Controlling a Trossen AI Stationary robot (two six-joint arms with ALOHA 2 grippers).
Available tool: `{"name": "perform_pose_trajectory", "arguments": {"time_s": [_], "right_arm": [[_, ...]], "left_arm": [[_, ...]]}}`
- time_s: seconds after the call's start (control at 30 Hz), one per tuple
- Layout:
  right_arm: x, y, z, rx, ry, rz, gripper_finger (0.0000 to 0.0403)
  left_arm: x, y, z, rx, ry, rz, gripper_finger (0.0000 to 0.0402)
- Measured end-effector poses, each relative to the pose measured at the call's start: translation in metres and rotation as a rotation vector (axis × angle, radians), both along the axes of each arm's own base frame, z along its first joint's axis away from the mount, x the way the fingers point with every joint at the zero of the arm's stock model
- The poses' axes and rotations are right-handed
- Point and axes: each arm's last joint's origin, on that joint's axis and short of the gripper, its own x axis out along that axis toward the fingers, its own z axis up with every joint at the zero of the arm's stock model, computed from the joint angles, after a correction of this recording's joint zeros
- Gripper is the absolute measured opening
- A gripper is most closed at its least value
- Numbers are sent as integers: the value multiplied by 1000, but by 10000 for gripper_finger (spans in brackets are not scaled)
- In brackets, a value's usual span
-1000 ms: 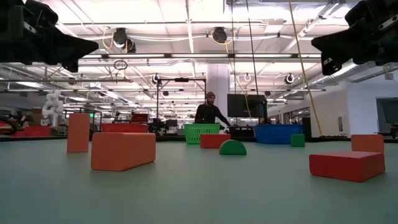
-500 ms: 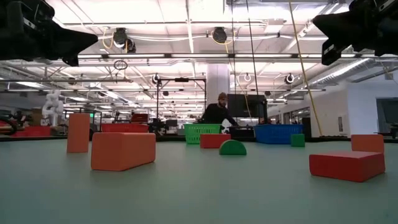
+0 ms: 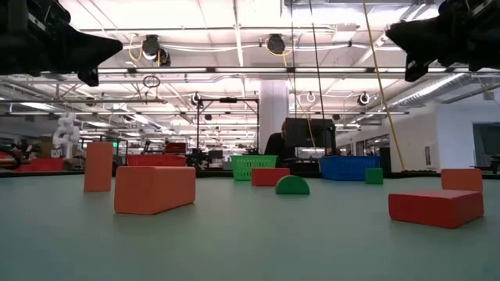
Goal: Sort & place blocks by color
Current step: Put the green block into the green basket
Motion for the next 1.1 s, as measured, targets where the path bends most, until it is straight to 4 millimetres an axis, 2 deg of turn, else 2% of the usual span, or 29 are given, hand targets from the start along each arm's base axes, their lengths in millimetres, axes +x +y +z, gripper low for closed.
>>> {"name": "perform_pose_trajectory", "arguments": {"time_s": [0.17,0.27,0.3,0.37,0.5,0.67,0.77,0.87,1.0,1.1], "right_arm": [[2,-7,1,-17,9,-253,150],[6,-11,-5,-124,129,-412,195],[9,-12,-3,-161,176,-442,206],[16,-16,18,-186,214,-505,223],[41,-25,38,-207,460,-559,236],[78,-48,43,-146,772,-648,238],[97,-66,31,-74,952,-599,238],[108,-84,24,22,1040,-544,238],[108,-101,9,149,1207,-499,238],[104,-108,5,210,1273,-503,238]], "left_arm": [[0,0,1,-205,-27,-39,21],[0,0,2,-309,-43,-60,21],[-1,0,3,-325,-54,-64,21],[-1,1,6,-336,-87,-47,21],[-5,4,17,-388,-231,23,21],[-3,4,37,-352,-193,49,22],[4,5,53,-326,-99,90,22],[18,7,76,-299,10,150,22],[46,13,99,-267,232,260,22],[71,21,105,-241,382,328,22]]}}
